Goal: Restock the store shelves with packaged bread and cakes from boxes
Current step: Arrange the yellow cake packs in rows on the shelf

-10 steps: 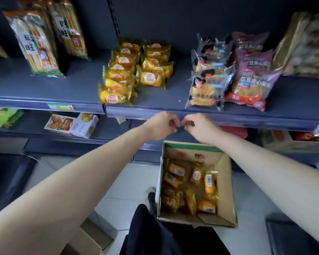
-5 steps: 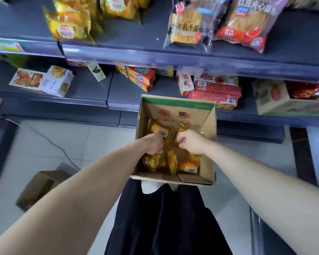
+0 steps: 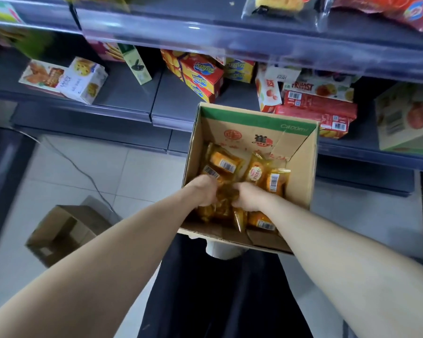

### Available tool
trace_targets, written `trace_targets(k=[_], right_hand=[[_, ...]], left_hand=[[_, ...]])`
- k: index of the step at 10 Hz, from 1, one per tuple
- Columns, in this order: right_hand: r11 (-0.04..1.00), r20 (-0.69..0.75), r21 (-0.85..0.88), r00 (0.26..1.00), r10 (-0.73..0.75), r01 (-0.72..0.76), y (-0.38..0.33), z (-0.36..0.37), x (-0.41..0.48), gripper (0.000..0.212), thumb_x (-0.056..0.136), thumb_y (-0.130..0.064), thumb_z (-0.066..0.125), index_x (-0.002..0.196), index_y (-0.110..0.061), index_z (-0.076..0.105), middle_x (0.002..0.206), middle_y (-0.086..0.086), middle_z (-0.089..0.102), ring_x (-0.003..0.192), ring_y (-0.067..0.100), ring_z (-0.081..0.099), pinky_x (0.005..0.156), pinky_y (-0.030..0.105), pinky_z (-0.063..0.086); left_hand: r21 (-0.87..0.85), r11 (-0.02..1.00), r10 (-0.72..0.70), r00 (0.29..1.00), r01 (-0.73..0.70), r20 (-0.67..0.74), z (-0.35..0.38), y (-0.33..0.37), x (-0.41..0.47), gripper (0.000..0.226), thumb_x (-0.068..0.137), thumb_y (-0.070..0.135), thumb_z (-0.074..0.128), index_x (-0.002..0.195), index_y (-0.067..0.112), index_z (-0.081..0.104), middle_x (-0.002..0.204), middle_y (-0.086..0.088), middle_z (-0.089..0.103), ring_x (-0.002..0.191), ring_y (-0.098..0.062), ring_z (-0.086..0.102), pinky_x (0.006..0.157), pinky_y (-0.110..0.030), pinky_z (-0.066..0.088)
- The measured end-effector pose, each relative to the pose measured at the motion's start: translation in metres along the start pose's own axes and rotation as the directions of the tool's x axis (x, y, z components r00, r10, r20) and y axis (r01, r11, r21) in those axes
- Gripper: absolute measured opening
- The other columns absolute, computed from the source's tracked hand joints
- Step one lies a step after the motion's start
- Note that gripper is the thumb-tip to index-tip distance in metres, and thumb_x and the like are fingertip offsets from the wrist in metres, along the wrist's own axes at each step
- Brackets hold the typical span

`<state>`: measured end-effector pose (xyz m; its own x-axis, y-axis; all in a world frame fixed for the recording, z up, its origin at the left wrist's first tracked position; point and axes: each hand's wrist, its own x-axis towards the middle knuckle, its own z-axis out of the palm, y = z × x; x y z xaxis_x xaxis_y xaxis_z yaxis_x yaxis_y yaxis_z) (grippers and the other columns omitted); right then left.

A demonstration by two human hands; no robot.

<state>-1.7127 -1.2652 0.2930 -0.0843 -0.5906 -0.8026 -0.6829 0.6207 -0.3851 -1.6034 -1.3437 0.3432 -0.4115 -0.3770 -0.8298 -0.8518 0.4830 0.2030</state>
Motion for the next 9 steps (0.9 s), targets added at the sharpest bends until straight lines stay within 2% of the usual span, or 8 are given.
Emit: trace_targets(k=[1,2,3,4,5,7,8,9], right_hand=[[0.997,-0.102,-0.007,0.992,0.071,-0.073,0.003,-0.004,-0.006,0.047,0.091,-0.011,0.058,0.136,-0.017,0.048,0.140,0.008,0.044,0.125,0.026,0.048,0.098,0.032,0.045],[1.000,-0.203,-0.005,0.979,0.015,-0.016,0.004,-0.029,-0.030,0.011,0.089,-0.007,0.059,0.092,-0.017,0.064,0.109,0.005,0.058,0.105,0.024,0.057,0.077,0.028,0.046],[0.997,-0.277,0.051,0.960,-0.043,0.059,0.000,-0.069,-0.064,0.010,0.090,-0.010,0.058,0.083,-0.016,0.061,0.102,0.001,0.057,0.093,0.021,0.058,0.071,0.029,0.046],[0.960,-0.287,0.242,0.956,-0.066,0.139,-0.009,-0.113,-0.109,0.014,0.092,-0.007,0.056,0.081,-0.016,0.056,0.106,0.001,0.054,0.086,0.018,0.062,0.067,0.027,0.055],[0.924,-0.338,0.318,0.936,-0.098,0.211,-0.018,-0.155,-0.150,0.018,0.093,-0.005,0.054,0.079,-0.016,0.053,0.105,0.004,0.058,0.078,0.018,0.067,0.066,0.028,0.058],[0.863,-0.475,0.386,0.872,-0.116,0.326,-0.050,-0.216,-0.208,0.018,0.089,0.004,0.057,0.078,-0.010,0.055,0.084,0.008,0.064,0.071,0.017,0.064,0.073,0.032,0.057],[0.826,-0.562,0.406,0.820,-0.112,0.391,-0.069,-0.237,-0.224,0.018,0.089,0.004,0.057,0.079,-0.010,0.055,0.073,0.002,0.063,0.059,0.009,0.062,0.059,0.020,0.055],[0.846,-0.674,0.341,0.734,-0.085,0.410,-0.088,-0.256,-0.231,0.014,0.090,-0.003,0.059,0.082,-0.014,0.058,0.074,0.000,0.067,0.054,0.003,0.063,0.056,0.019,0.050]], left_hand=[[-0.155,0.987,-0.027,1.000,0.029,0.013,-0.013,0.001,-0.003,0.028,0.094,0.021,0.053,0.113,0.002,0.062,0.112,-0.015,0.066,0.085,-0.022,0.064,0.075,-0.030,0.054],[-0.318,0.948,-0.007,1.000,0.001,-0.016,-0.044,0.013,-0.021,0.016,0.093,0.012,0.051,0.104,0.007,0.061,0.102,-0.012,0.067,0.059,-0.014,0.058,0.049,-0.022,0.052],[-0.449,0.893,-0.003,0.998,-0.022,-0.055,-0.079,0.027,-0.053,0.017,0.096,0.007,0.047,0.082,0.014,0.053,0.080,-0.005,0.060,0.058,-0.014,0.058,0.054,-0.025,0.056],[-0.555,0.828,0.045,0.996,-0.077,-0.072,-0.110,0.033,-0.075,0.024,0.096,0.003,0.046,0.076,0.017,0.050,0.075,-0.004,0.059,0.064,-0.018,0.062,0.069,-0.031,0.058],[-0.577,0.807,0.065,0.990,-0.124,-0.122,-0.145,0.040,-0.099,0.013,0.095,0.006,0.049,0.084,0.012,0.052,0.082,-0.009,0.062,0.072,-0.023,0.067,0.079,-0.039,0.059],[-0.633,0.733,0.063,0.951,-0.250,-0.303,-0.209,0.050,-0.135,0.020,0.097,0.013,0.047,0.078,0.010,0.048,0.063,-0.008,0.064,0.046,-0.015,0.064,0.063,-0.031,0.058],[-0.714,0.645,0.004,0.935,-0.272,-0.354,-0.241,0.048,-0.154,0.022,0.098,0.020,0.047,0.081,0.007,0.044,0.038,-0.007,0.059,0.035,-0.016,0.060,0.046,-0.023,0.052],[-0.763,0.561,-0.031,0.913,-0.321,-0.407,-0.267,0.040,-0.170,0.016,0.099,0.018,0.046,0.095,0.003,0.047,0.043,-0.011,0.060,0.031,-0.016,0.058,0.036,-0.021,0.050]])
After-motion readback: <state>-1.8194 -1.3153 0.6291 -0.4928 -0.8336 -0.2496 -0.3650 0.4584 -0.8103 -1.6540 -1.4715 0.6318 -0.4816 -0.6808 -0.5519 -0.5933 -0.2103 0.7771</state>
